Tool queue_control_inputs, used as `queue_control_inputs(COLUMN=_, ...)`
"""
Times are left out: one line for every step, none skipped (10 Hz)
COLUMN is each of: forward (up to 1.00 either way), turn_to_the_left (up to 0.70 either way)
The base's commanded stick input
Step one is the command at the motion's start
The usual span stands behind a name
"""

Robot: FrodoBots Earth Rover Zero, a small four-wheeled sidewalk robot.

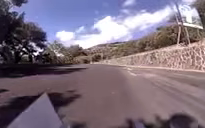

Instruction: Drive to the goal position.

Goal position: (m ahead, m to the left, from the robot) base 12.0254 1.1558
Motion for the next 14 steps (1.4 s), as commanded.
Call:
queue_control_inputs(forward=0.7, turn_to_the_left=0.0)
queue_control_inputs(forward=0.7, turn_to_the_left=0.0)
queue_control_inputs(forward=0.7, turn_to_the_left=0.0)
queue_control_inputs(forward=0.7, turn_to_the_left=0.0)
queue_control_inputs(forward=0.7, turn_to_the_left=0.0)
queue_control_inputs(forward=0.7, turn_to_the_left=0.0)
queue_control_inputs(forward=0.7, turn_to_the_left=0.0)
queue_control_inputs(forward=0.7, turn_to_the_left=0.0)
queue_control_inputs(forward=0.7, turn_to_the_left=0.0)
queue_control_inputs(forward=0.7, turn_to_the_left=0.0)
queue_control_inputs(forward=0.7, turn_to_the_left=0.0)
queue_control_inputs(forward=0.7, turn_to_the_left=0.0)
queue_control_inputs(forward=0.7, turn_to_the_left=0.0)
queue_control_inputs(forward=0.7, turn_to_the_left=0.0)
